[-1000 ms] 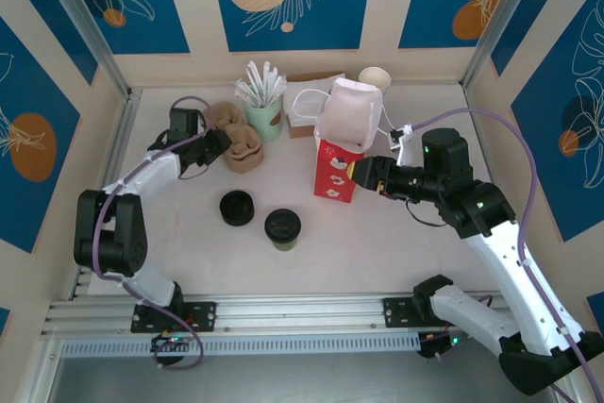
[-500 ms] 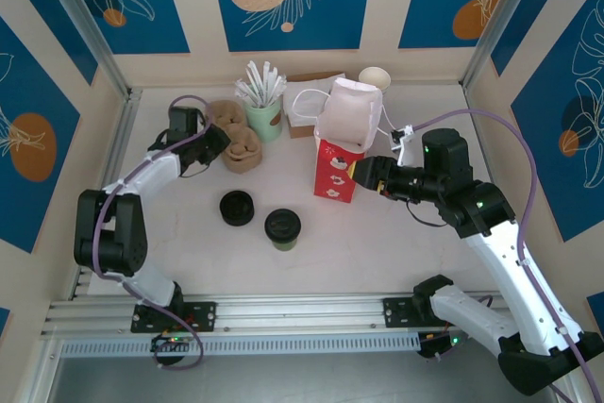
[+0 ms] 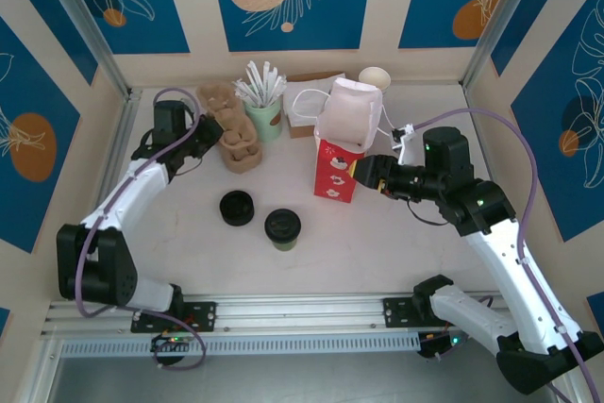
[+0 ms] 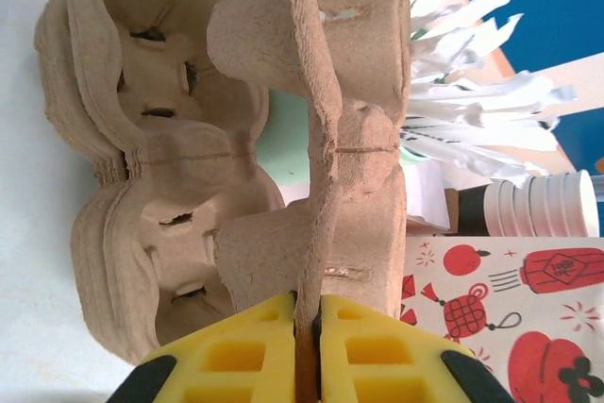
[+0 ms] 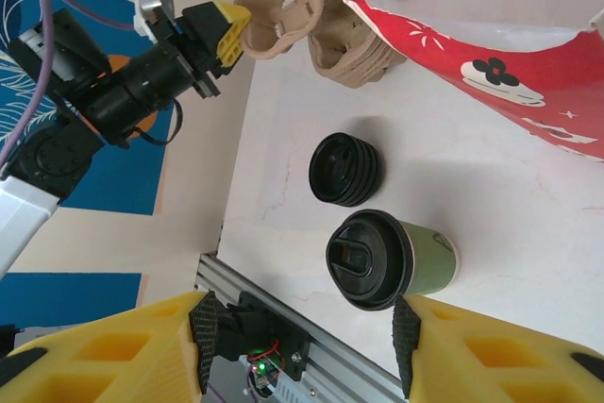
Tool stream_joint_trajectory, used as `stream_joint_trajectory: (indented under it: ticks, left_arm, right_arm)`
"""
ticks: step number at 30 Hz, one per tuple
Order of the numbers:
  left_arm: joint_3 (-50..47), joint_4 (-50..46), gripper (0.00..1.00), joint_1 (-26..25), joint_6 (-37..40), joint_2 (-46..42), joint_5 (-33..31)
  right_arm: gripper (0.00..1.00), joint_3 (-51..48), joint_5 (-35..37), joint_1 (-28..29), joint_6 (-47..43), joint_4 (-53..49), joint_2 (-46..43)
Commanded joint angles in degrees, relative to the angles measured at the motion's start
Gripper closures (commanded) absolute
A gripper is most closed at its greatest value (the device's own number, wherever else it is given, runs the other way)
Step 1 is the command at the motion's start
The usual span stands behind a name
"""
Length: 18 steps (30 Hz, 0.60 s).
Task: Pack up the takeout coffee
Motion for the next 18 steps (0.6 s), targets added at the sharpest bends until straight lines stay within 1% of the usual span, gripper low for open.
stream_joint_trajectory:
  ticks: [1, 4, 6, 9, 12, 14, 18]
  left_arm:
    - [0.79, -4.59, 0.89, 0.63, 2.05, -5.92, -2.31]
    - [0.56, -8.09, 0.89, 0.66, 3.25, -11.32, -3.93]
    - [0.76, -10.76, 0.89, 0.69, 4.29, -15.33, -3.9]
    - [0.9, -13.55, 0.88, 0.42, 6.28, -20.06, -1.56]
    - [1.62, -14.62, 0.88, 0.28, 8.26, -23.68, 3.85]
    - [2.04, -14.01, 0.88, 0.03, 8.63, -25.31, 9.24]
    - [3.24, -12.45, 0.88, -1.12, 9.13, -26.4, 17.52]
  right_arm:
    - [0.44, 1.99, -2.16, -1.22, -2.76, 0.75, -0.55]
    - [0.44, 2.3, -4.28, -2.43, -3.86, 2.34, -1.18]
    - [0.44, 2.24, -6.11, -3.05, -4.18, 4.19, -1.36]
    - [0.44, 1.34, -8.74, -3.12, -3.84, 7.41, -1.02]
    - [0.43, 0.29, -11.52, -3.08, -2.34, 12.22, -0.17]
    - [0.43, 0.35, -12.87, -2.86, -0.92, 15.09, 1.05]
    - [0.41, -0.36, -18.39, -1.87, -1.47, 22.93, 3.37]
